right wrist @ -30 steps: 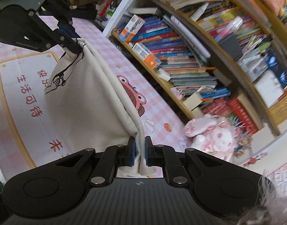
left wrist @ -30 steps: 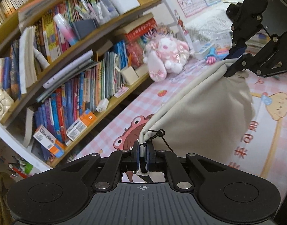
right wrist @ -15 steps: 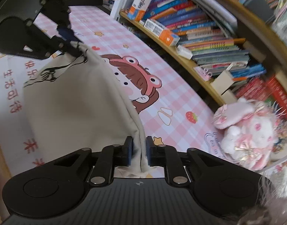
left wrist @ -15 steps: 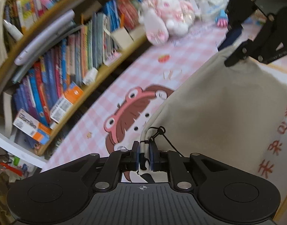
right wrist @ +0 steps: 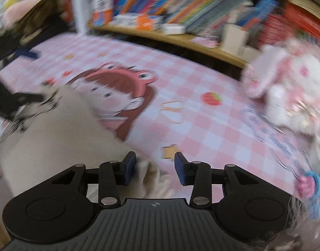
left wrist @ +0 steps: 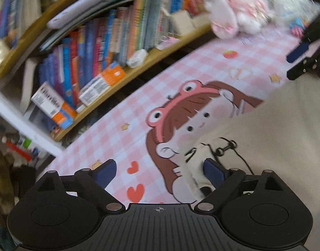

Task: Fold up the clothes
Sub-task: 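Lower the folded shirt onto the mat and open both grippers, then grasp the folded shirt edge with the right gripper while the left gripper grasps beside it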

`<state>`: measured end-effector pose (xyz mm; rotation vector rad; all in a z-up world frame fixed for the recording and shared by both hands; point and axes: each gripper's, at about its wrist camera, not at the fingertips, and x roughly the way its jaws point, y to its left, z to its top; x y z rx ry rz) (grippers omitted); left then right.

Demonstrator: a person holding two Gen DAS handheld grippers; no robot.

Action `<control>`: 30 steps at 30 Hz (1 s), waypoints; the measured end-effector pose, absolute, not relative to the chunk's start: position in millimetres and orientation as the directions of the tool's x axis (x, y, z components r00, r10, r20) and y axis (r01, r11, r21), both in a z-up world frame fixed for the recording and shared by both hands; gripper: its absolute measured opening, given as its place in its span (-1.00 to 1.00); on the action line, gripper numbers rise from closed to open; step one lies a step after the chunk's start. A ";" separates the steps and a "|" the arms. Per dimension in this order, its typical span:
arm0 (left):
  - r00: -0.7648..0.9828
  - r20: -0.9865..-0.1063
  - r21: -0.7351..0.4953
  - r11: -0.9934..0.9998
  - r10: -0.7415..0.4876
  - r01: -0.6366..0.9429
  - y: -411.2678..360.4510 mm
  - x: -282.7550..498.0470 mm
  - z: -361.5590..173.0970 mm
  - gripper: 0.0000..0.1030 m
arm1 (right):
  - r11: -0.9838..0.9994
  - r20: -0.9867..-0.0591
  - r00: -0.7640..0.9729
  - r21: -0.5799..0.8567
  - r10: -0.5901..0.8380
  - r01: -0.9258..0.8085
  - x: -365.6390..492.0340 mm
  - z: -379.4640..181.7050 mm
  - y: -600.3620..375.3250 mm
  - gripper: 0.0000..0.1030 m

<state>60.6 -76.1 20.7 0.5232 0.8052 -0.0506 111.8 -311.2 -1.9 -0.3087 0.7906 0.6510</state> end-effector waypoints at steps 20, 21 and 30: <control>0.700 -0.677 -0.367 0.929 -0.229 -0.052 -27.0 35.2 41.3 -0.88 | 0.827 -0.722 0.404 0.466 0.561 -0.314 98.8 -7.1 -370.0 -0.69; 0.693 -0.682 -0.395 0.915 -0.235 -0.079 -19.2 38.6 35.0 -0.88 | 0.825 -0.725 0.394 0.483 0.565 -0.293 98.8 -10.2 -370.4 -0.69; 0.663 -0.714 -0.458 0.866 -0.225 -0.199 8.5 64.1 -1.2 -0.45 | 0.814 -0.720 0.380 0.513 0.581 -0.273 102.3 -18.8 -372.2 -0.69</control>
